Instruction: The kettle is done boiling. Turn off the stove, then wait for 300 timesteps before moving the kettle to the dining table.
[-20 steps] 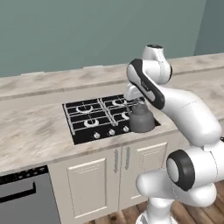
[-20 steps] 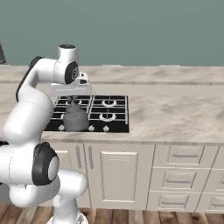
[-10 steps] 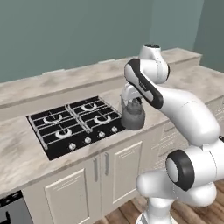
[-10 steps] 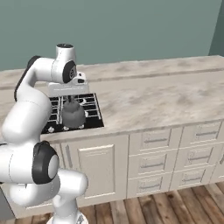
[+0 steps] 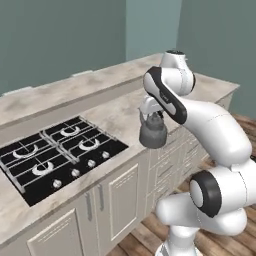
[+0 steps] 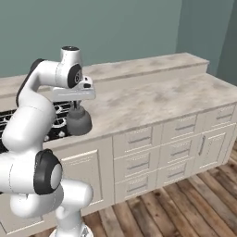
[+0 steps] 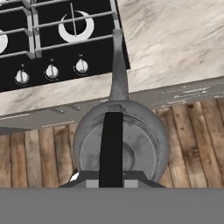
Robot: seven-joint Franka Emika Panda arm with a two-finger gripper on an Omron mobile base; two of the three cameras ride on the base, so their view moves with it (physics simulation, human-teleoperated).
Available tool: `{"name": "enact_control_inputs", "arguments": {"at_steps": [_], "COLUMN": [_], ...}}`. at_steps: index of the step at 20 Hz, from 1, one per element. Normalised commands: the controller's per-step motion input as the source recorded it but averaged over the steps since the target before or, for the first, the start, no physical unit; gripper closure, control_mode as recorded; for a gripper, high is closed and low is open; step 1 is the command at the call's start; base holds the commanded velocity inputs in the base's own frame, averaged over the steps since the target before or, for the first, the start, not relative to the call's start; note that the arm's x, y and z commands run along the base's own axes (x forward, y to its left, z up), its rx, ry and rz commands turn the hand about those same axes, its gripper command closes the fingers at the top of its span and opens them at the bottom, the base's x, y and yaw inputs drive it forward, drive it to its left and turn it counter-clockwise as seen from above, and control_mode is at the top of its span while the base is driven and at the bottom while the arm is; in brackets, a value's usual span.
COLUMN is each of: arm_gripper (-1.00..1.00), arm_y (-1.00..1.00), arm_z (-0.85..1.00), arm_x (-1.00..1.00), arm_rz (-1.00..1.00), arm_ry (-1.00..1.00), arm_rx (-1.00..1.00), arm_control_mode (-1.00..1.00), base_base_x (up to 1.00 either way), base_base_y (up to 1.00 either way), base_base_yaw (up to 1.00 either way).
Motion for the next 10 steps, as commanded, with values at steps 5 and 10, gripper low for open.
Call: {"name": "enact_control_inputs", "arguments": {"at_steps": [5, 10], "arm_gripper": [1.00, 1.00], "arm_y": [0.00, 0.00], "arm_z": [0.00, 0.00], "arm_x": [0.00, 0.00], "arm_rz": [0.00, 0.00], "arm_ry": [0.00, 0.00], "arm_rx": [0.00, 0.00], "arm_control_mode": [1.00, 1.00], "base_base_x": [0.00, 0.01], "base_base_y": [-0.30, -0.40], "base_base_yaw": [-0.33, -0.31]}}
